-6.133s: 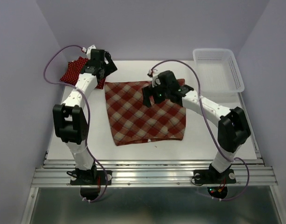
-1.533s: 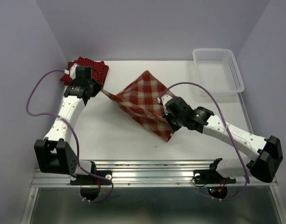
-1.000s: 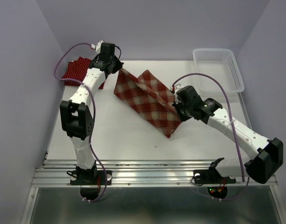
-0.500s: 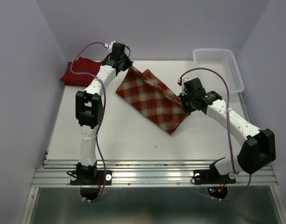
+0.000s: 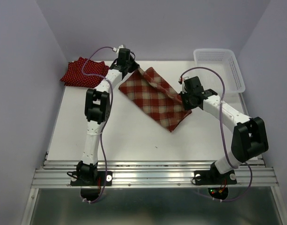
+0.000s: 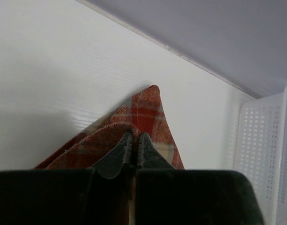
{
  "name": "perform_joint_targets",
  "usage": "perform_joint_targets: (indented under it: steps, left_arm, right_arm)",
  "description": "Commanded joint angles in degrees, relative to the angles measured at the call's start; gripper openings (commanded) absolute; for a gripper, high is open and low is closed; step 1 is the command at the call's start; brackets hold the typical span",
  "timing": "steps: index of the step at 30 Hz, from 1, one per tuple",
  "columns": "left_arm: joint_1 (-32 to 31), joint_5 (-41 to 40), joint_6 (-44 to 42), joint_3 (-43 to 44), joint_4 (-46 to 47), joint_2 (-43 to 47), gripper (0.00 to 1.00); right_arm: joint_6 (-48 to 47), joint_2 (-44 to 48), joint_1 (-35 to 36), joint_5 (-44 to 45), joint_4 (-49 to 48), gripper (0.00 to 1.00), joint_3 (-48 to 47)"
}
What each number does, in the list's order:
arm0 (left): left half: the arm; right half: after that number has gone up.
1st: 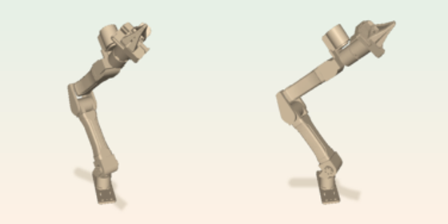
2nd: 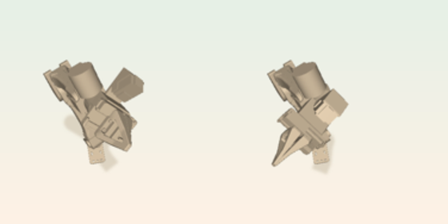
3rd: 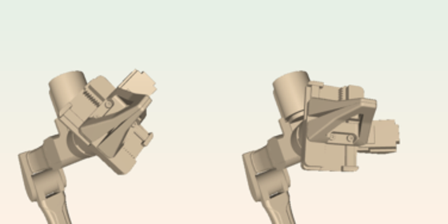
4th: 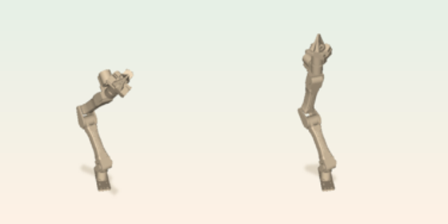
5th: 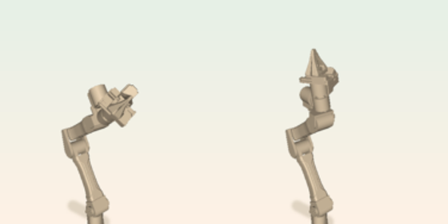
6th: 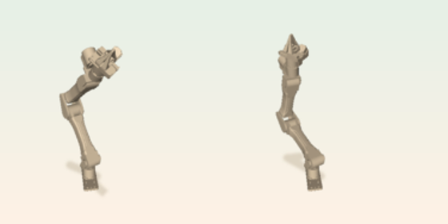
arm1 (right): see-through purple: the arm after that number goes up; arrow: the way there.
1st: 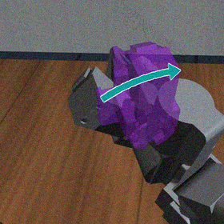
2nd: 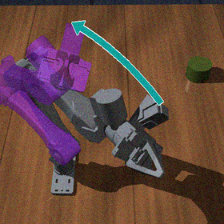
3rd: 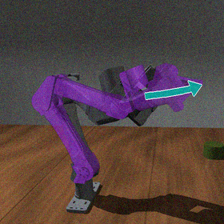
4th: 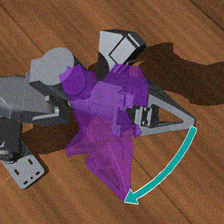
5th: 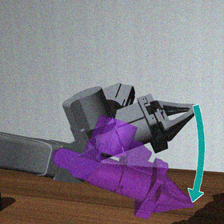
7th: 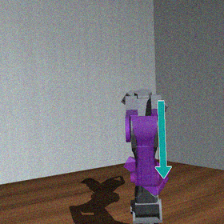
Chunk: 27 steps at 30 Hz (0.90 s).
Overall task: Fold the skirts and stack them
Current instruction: Fold the skirt
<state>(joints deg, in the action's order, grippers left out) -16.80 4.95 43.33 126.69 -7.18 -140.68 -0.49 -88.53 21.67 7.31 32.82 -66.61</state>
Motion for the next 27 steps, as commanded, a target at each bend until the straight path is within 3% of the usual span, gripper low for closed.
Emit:
perform_joint_targets:
  steps: [1, 6, 8, 10, 11, 12, 13, 14, 15, 16, 17, 18, 22, 23, 27]
  left_arm:
    - [-0.17, 1.29, -0.79, 3.30, 6.74, -1.34, 0.01]
    - [-0.17, 1.20, -0.44, 5.05, 8.84, -4.33, 0.04]
    - [-0.16, 1.64, 0.17, 5.14, 10.07, -4.86, 0.11]
    - [-0.17, 2.69, 0.61, 5.58, 11.92, -5.74, 0.15]
    - [-0.17, 3.39, 1.05, 6.54, 12.54, -6.18, 0.20]
    - [-0.17, 3.92, 1.23, 6.90, 12.89, -6.18, 0.24]
    - [-0.25, 4.54, 1.32, 7.07, 13.33, -6.27, 0.52]
    - [-0.25, 5.06, 1.32, 7.16, 13.85, -6.10, 0.70]
    - [-0.25, 5.94, 0.79, 7.25, 14.56, -5.49, 0.88]
    - [-0.43, 6.12, 0.35, 7.25, 14.65, -5.13, 0.98]
    - [-0.43, 6.30, -0.17, 7.16, 14.65, -4.61, 0.99]
    - [-0.52, 6.73, -1.48, 6.82, 14.56, -3.30, 0.99]
    - [-0.61, 7.09, -4.38, 3.13, 14.48, 1.53, 0.99]
    - [-0.61, 6.92, -5.00, 1.99, 14.39, 2.60, 0.99]
    - [-0.69, 5.95, -8.78, -3.30, 12.11, 7.70, 0.99]
  right_arm:
    - [-0.91, -2.43, -1.80, 2.36, -5.92, 0.01, -0.19]
    - [0.05, -5.86, -3.47, 2.88, -8.03, 0.01, 0.25]
    - [0.14, -6.91, -3.48, 3.67, -9.17, 0.03, 0.16]
    - [0.32, -8.06, -4.01, 5.33, -10.66, 0.10, -0.36]
    - [0.32, -8.84, -4.01, 6.04, -11.02, 0.27, -0.80]
    - [0.32, -9.20, -4.01, 6.83, -11.20, 0.33, -1.50]
    - [1.10, -9.55, -4.01, 7.97, -11.20, 0.36, -2.90]
    - [2.15, -9.82, -4.01, 8.59, -11.11, 0.38, -2.91]
    - [2.51, -9.64, -4.01, 8.86, -11.11, 0.46, -3.87]
    - [2.86, -9.29, -4.01, 8.95, -10.85, 0.48, -4.14]
    - [3.21, -8.77, -4.01, 8.86, -10.85, 0.50, -4.32]
    - [4.09, -8.24, -4.01, 8.60, -10.67, 0.59, -4.49]
    - [5.59, -4.29, -4.01, 3.35, -8.66, 0.78, -4.32]
    - [5.68, -3.58, -4.01, 1.41, -8.47, 1.00, -4.14]
    - [7.26, -1.47, -4.01, -11.06, -9.61, 1.00, -2.48]
